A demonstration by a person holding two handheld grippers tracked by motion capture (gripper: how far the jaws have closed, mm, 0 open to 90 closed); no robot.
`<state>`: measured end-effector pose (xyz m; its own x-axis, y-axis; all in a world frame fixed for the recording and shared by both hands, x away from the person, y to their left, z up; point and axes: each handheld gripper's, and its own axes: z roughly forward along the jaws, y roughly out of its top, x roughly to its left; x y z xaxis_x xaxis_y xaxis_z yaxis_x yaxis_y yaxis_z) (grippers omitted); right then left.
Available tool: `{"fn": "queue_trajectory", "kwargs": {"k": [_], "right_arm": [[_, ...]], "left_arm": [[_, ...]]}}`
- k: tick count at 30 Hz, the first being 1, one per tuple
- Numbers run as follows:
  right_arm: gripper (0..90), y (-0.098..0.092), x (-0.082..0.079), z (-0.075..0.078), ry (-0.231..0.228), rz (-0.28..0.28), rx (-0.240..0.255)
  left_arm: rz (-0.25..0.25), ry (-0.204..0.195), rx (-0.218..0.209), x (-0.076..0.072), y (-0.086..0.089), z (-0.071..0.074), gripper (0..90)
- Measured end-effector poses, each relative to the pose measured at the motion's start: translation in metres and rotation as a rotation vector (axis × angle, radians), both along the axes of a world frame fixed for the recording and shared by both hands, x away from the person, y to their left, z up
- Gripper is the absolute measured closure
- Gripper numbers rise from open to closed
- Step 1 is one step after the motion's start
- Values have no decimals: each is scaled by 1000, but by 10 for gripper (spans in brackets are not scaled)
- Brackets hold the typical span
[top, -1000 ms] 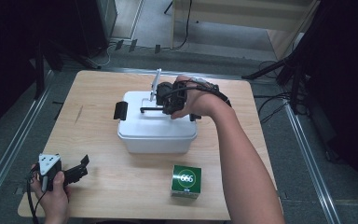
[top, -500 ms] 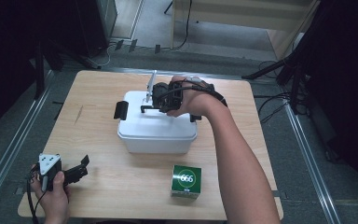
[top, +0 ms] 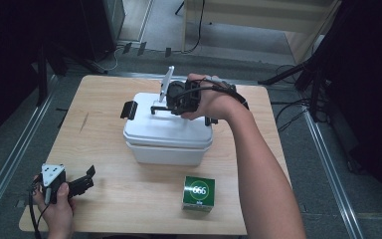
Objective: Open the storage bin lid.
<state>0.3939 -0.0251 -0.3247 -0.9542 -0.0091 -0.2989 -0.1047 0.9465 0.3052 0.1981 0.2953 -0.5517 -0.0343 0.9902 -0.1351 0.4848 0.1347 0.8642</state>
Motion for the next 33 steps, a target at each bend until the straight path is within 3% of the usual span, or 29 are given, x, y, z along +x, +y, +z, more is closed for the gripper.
{"fn": "queue_trajectory", "kwargs": {"k": [12, 33], "right_arm": [[852, -25, -8, 16, -26, -32, 9], [852, -123, -12, 18, -40, -181, 34]], "left_arm": [[-2, -1, 9, -1, 0, 0, 0], [0, -4, 11, -1, -1, 0, 0]]}}
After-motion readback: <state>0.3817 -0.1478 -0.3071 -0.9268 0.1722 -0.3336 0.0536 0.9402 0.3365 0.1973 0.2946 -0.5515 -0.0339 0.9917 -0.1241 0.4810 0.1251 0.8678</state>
